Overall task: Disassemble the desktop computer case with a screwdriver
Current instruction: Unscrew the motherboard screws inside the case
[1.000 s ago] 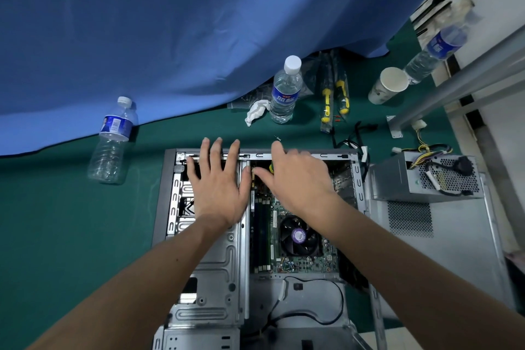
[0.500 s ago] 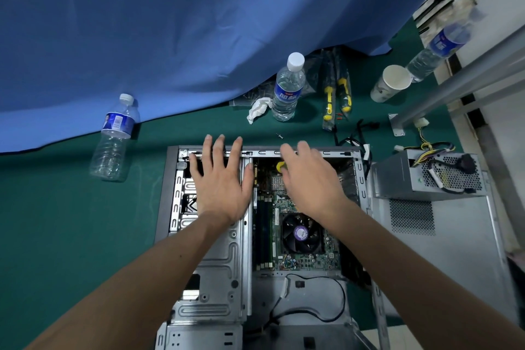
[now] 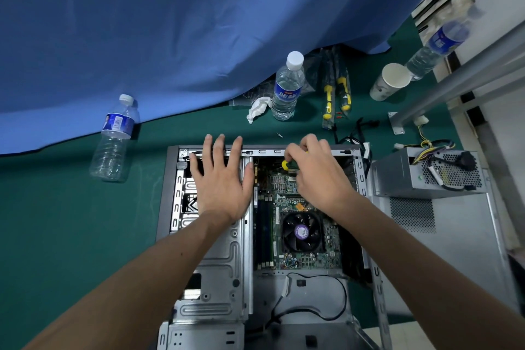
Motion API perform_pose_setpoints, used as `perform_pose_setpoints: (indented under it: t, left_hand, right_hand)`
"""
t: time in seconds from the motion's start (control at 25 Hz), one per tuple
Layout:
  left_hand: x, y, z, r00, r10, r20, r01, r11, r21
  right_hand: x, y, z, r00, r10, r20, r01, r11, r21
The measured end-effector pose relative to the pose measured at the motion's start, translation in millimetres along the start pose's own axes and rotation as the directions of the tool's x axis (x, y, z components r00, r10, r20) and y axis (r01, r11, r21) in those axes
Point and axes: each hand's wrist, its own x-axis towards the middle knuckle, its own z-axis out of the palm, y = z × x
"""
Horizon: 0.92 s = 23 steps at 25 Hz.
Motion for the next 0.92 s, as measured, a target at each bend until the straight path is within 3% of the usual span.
perform_pose_setpoints:
  t: [0.12, 0.2, 0.36, 0.52, 0.72, 0.92]
  left_hand:
    - [0, -1, 0, 1.000, -0.002, 0.000, 0.002, 1.000, 0.006]
    - [0, -1, 0, 1.000, 0.000, 0.004, 0.000, 1.000, 0.002]
    - [0, 0, 0, 1.000, 0.004, 0.011, -0.004, 1.000, -0.005]
    - [0, -1, 0, 1.000, 0.000, 0.011, 0.000, 1.000, -0.002]
    - [1, 0, 0, 1.000, 0.002, 0.013, -0.002, 1.000, -0.001]
    - [-1, -1, -1, 1.000, -0.003, 0.013, 0.003, 1.000, 0.000]
  right_hand:
    - [2, -8, 3, 0.977, 0.211, -0.017, -0.211, 0.966, -0.147]
    - [2, -6, 7, 0.985, 0.167, -0.040, -0.172, 0.972, -0.159]
    - [-5, 2, 7, 1.000, -0.006, 0.025, 0.005, 1.000, 0.025]
    - [-10, 1, 11, 0.970, 0.241, 0.019, -0.238, 0.967, -0.092]
    - [-15, 11, 12, 0.999, -0.003, -0.032, 0.005, 0.998, 0.062]
    - [-13, 9, 13, 0.988, 0.151, -0.044, -0.153, 0.988, -0.032]
